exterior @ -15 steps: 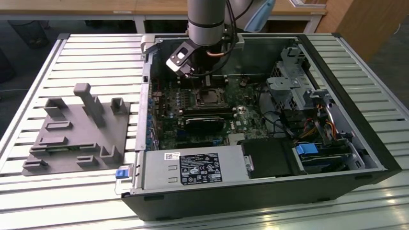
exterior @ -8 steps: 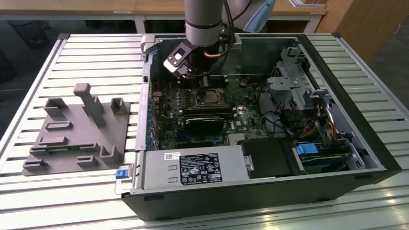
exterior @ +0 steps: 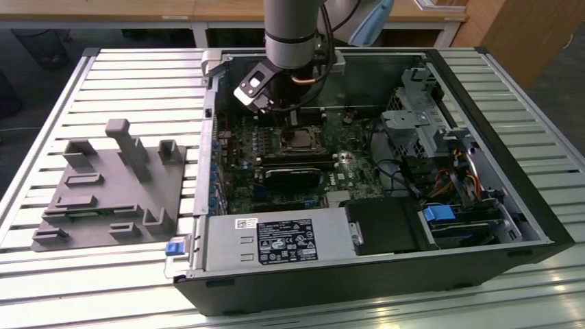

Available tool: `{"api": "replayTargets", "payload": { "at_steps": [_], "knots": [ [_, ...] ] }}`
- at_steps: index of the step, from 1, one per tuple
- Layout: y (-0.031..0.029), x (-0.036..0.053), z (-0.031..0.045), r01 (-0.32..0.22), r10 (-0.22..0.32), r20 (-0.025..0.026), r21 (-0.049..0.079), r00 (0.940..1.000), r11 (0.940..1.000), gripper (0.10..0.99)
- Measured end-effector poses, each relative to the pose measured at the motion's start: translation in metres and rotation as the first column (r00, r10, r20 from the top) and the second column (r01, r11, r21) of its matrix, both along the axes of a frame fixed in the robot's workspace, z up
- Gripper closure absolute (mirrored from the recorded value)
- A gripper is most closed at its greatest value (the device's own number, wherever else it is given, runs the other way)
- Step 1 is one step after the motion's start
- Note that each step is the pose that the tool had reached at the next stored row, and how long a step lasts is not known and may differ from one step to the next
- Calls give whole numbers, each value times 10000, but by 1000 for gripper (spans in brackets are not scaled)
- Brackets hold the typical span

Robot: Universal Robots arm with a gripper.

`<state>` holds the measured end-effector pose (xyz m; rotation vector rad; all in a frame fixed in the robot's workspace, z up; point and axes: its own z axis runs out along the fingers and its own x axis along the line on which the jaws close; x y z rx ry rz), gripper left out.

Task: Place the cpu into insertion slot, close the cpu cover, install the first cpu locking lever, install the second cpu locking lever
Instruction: 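Close the cpu cover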

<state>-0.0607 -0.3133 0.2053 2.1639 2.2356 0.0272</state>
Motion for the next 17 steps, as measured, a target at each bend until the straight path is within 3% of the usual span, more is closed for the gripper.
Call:
{"api": "replayTargets", "payload": {
  "at_steps": [17],
  "knots": [
    [6,6,-61,1,-1,8,-17,10000,10000,980]
  ]
}}
